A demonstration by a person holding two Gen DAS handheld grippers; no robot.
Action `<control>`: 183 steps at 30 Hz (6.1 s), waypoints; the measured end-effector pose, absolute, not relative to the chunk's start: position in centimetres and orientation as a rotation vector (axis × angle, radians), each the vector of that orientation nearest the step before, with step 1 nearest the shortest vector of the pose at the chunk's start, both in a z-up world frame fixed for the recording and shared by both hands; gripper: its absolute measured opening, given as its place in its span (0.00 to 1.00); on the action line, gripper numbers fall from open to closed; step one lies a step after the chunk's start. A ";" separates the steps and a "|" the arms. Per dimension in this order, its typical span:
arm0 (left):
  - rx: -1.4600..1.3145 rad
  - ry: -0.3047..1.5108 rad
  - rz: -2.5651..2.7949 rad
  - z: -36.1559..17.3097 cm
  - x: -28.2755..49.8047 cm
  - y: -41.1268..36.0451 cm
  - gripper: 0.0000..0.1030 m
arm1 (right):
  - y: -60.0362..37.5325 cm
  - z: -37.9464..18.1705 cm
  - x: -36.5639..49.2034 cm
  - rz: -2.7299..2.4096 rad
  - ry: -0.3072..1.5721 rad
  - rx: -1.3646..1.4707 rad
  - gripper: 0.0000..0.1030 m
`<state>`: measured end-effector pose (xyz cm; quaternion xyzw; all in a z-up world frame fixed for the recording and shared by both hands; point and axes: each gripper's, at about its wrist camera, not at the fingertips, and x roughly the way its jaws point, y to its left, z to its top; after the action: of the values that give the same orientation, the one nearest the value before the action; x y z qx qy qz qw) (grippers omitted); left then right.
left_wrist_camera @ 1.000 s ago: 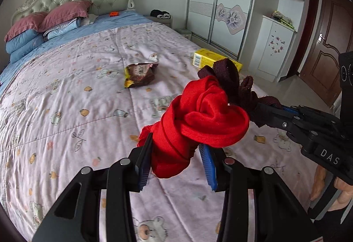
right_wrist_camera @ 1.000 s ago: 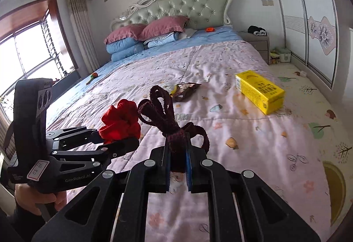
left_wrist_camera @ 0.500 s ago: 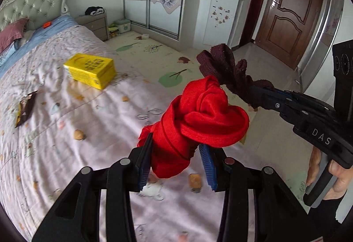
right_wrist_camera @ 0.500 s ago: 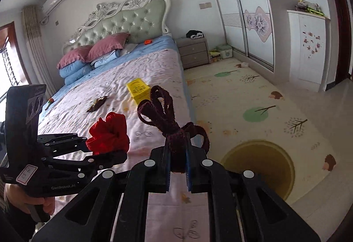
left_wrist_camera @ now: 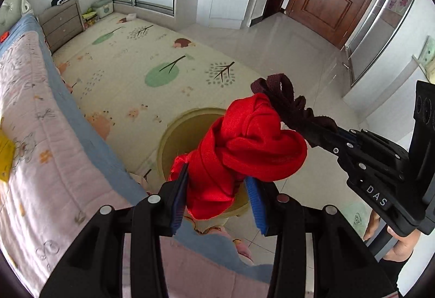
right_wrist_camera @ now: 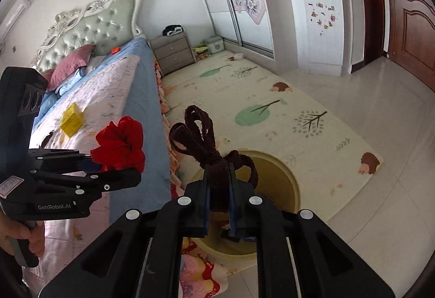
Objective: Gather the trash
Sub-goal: 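Carry red sock and brown strap to the yellow bin and open both tools, then move both open tools back over the bed toward the yellow carton, then grasp the yellow banana-milk carton with the right tool while the left tool grasps the chocolate bag, then carry carton and chocolate bag to the yellow bin and open both tools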
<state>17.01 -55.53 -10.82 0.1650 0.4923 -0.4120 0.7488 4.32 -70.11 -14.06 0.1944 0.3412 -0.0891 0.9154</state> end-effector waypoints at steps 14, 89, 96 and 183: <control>0.268 1.277 -0.915 -16.3 22.6 -59.7 0.52 | -73.5 -20.4 8.1 -0.205 0.802 0.466 0.17; 0.179 0.920 -0.258 -9.3 36.0 -19.9 0.30 | -42.3 -6.9 31.4 0.231 0.818 -0.056 0.76; 0.134 0.884 -0.296 -8.7 35.2 -19.0 0.21 | -41.0 -8.7 32.4 0.259 0.857 -0.081 0.76; 0.412 1.219 -0.892 -17.5 22.0 -62.3 0.16 | -73.1 -22.6 7.7 -0.257 0.823 0.569 0.47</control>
<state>22.04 -62.34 -17.54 0.1856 0.5490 -0.4020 0.7089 7.67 -73.10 -22.59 0.2721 0.3936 -0.1229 0.8694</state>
